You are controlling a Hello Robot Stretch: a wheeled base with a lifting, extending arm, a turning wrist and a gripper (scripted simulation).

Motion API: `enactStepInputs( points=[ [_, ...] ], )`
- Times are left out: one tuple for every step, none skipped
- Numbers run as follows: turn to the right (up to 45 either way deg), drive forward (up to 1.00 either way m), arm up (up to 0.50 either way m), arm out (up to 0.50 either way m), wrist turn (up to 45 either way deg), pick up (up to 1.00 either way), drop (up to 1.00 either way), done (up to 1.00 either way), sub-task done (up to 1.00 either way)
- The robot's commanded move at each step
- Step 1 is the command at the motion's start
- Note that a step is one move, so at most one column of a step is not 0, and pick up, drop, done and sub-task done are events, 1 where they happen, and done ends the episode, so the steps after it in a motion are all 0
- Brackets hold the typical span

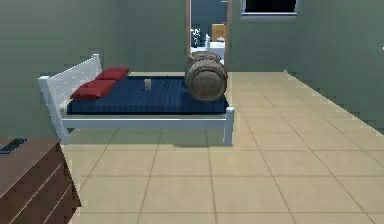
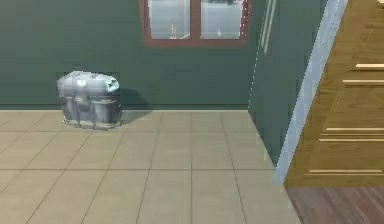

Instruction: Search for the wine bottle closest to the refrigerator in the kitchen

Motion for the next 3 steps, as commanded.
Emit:
enactStepInputs(
  points=[
    [30.0, 0.00, 0.00, 0.00, 0.0, 0.00, 0.00, 0.00, 0.00],
    [0.0, 1.00, 0.00, 0.00, 0.0, 0.00, 0.00, 0.00, 0.00],
    [3.0, 0.00, 0.00, 0.00, 0.0, 0.00, 0.00, 0.00, 0.00]
  ],
)
